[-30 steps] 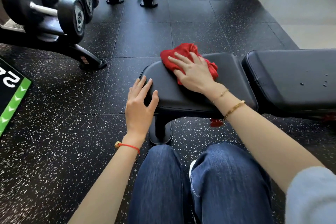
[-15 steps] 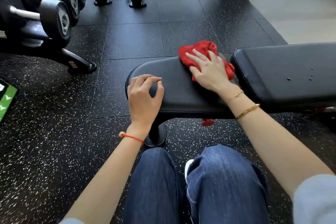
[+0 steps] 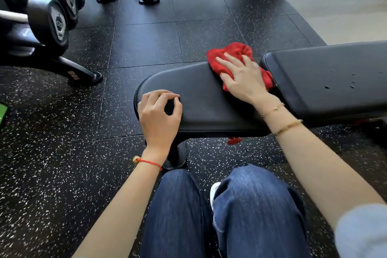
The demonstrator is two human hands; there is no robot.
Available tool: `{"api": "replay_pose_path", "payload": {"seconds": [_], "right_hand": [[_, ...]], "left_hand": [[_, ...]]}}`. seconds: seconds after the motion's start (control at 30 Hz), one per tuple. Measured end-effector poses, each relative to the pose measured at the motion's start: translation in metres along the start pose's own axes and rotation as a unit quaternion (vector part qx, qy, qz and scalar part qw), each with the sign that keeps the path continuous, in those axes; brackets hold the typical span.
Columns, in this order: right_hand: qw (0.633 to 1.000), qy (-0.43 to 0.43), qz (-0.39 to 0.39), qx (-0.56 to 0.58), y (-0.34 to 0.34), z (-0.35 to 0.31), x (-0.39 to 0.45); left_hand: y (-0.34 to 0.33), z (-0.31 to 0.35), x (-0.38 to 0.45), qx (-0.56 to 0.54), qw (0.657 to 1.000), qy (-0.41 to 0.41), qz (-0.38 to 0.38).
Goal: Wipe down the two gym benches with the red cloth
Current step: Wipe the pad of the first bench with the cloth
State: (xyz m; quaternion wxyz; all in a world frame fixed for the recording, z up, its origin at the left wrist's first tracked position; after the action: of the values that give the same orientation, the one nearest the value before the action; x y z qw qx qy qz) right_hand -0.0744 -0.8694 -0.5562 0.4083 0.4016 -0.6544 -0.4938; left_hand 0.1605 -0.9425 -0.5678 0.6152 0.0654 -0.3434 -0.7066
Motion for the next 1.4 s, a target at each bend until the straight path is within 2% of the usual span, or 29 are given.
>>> {"api": "replay_pose_path", "payload": {"seconds": [0.13,0.23,0.33,0.5,0.57,0.67,0.77,0.9,1.0,1.1,1.2,1.3,1.4], "right_hand": [[0.991,0.129,-0.018,0.012,-0.012,-0.061,-0.016],[0.980,0.195,-0.005,0.045,-0.005,-0.066,-0.054],[0.984,0.175,0.006,0.033,0.004,-0.032,-0.053],[0.999,0.049,0.001,0.021,-0.001,-0.015,-0.001],[0.997,0.067,-0.015,0.024,-0.007,-0.037,0.005],[0.988,0.151,-0.021,0.037,-0.009,-0.071,-0.020],[0.976,0.210,-0.014,0.052,-0.006,-0.077,-0.050],[0.987,0.156,-0.013,0.042,-0.007,-0.064,-0.018],[0.991,0.126,-0.029,0.027,-0.017,-0.080,0.025],[0.983,0.174,-0.054,0.036,-0.029,-0.119,0.035],[0.965,0.254,-0.042,0.049,-0.029,-0.140,0.002],[0.958,0.277,-0.021,0.065,-0.018,-0.118,-0.025],[0.978,0.207,0.006,0.020,-0.008,-0.066,-0.009]], "left_hand": [[0.000,0.000,0.000,0.000,1.000,-0.007,-0.003],[0.000,-0.001,0.000,-0.001,1.000,-0.014,-0.005],[0.001,-0.002,0.001,-0.007,1.000,-0.014,-0.007],[0.002,-0.002,0.001,-0.010,1.000,-0.006,-0.011],[0.003,-0.002,0.001,-0.007,1.000,-0.011,-0.017],[0.003,-0.001,0.002,0.007,0.999,-0.029,-0.033],[0.009,-0.010,0.001,0.038,0.998,-0.036,-0.038],[0.021,-0.025,-0.004,0.052,0.998,-0.026,-0.039],[0.026,-0.029,-0.010,0.046,0.998,-0.013,-0.031],[0.029,-0.033,-0.015,0.034,0.999,-0.013,-0.025],[0.028,-0.036,-0.019,0.024,0.999,-0.019,-0.034],[0.028,-0.038,-0.020,0.011,0.999,-0.023,-0.032],[0.027,-0.038,-0.020,0.003,0.999,-0.020,-0.031]]}}
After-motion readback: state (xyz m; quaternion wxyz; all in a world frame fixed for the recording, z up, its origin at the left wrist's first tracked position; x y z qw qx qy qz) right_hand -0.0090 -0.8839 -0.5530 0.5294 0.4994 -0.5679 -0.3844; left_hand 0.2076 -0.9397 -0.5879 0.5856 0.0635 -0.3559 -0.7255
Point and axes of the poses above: each hand's wrist, its own x-axis towards the middle knuckle, its own y-axis out of the back of the hand, z = x × y, the point moved 7 cm from there along x, towards the middle knuckle, and after that the axes turned 15 degrees about y, right-handed, at the moved point
